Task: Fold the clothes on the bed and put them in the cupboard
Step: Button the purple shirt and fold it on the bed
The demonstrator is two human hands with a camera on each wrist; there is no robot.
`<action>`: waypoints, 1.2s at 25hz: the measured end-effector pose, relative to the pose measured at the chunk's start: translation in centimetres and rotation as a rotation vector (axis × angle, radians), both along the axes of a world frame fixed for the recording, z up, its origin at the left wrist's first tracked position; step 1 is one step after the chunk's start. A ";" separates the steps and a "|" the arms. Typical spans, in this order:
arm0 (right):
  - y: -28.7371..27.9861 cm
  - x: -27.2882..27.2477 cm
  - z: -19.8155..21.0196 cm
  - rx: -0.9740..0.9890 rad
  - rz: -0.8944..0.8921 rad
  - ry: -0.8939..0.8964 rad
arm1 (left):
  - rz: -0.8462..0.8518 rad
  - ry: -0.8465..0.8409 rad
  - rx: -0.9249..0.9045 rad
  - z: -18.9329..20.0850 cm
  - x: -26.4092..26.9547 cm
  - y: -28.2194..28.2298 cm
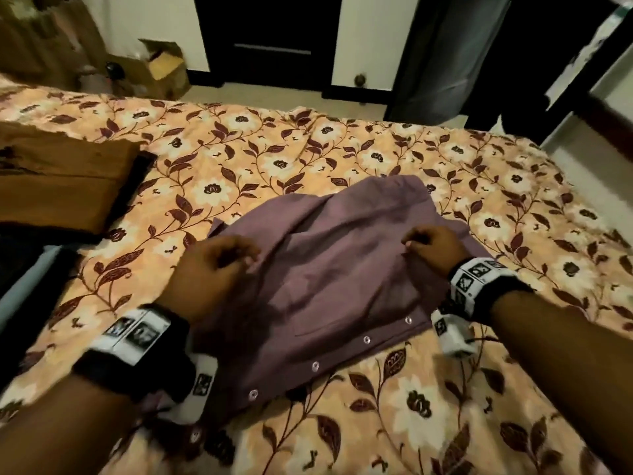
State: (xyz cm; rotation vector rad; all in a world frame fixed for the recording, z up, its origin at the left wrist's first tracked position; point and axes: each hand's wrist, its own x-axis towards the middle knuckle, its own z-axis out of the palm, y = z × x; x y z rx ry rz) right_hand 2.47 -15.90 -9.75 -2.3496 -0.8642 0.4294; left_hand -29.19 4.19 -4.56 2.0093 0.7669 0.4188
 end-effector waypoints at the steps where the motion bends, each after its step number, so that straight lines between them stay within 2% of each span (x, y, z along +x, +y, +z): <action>1: 0.7 2.1 -0.1 -0.023 -0.056 -0.035 | -0.116 0.001 -0.060 -0.3 3.1 0.9; 3: 2.0 5.1 -0.2 -0.026 -0.164 -0.062 | -0.250 0.097 -0.124 -1.8 7.7 2.8; 4: 2.5 6.5 -0.3 -0.031 -0.194 -0.084 | -0.320 0.224 -0.064 -2.8 9.5 3.8; 6: 3.4 9.1 -1.3 -0.060 -0.161 -0.119 | -0.403 0.587 0.259 -4.1 11.4 5.5; 7: 3.8 10.1 -2.0 -0.072 -0.138 -0.100 | -0.389 0.725 0.420 -4.5 11.7 6.2; 8: 4.3 10.8 -2.8 -0.097 -0.104 -0.079 | -0.352 0.836 0.541 -4.7 11.6 6.9; 10: 5.3 11.7 -4.3 -0.232 0.046 -0.135 | -0.263 0.990 0.671 -4.4 11.1 7.4; 11: 5.7 11.8 -4.7 -0.329 0.114 -0.203 | -0.259 1.006 0.723 -3.9 11.0 7.6; 13: 6.3 11.4 -4.6 -0.448 0.212 -0.362 | -0.331 0.889 0.817 -2.0 10.3 7.0; 15: 6.3 10.3 -4.3 -0.377 0.276 -0.394 | -0.459 0.534 0.890 0.9 8.6 5.2; 17: 5.6 7.9 -2.9 -0.255 0.375 -0.262 | -0.588 0.220 0.916 4.3 6.5 2.6; 19: 4.6 4.6 -0.9 -0.146 0.512 -0.177 | -0.675 0.034 0.799 6.6 4.1 -0.4; 22: -0.5 -1.2 3.7 -0.160 0.606 -0.257 | -0.741 -0.146 0.554 9.9 -0.3 -5.4; 24: -6.2 -4.7 7.0 -0.136 0.548 -0.346 | -0.772 -0.137 0.452 12.1 -4.1 -8.3; 26: -12.5 -7.8 10.3 0.004 0.467 -0.490 | -0.814 -0.021 0.506 13.0 -8.3 -10.4; 28: -18.3 -10.8 13.1 0.049 0.444 -0.576 | -0.800 0.226 0.616 12.7 -11.7 -12.0; 30: -22.7 -13.9 14.8 0.014 0.490 -0.635 | -0.715 0.522 0.557 13.2 -13.8 -13.6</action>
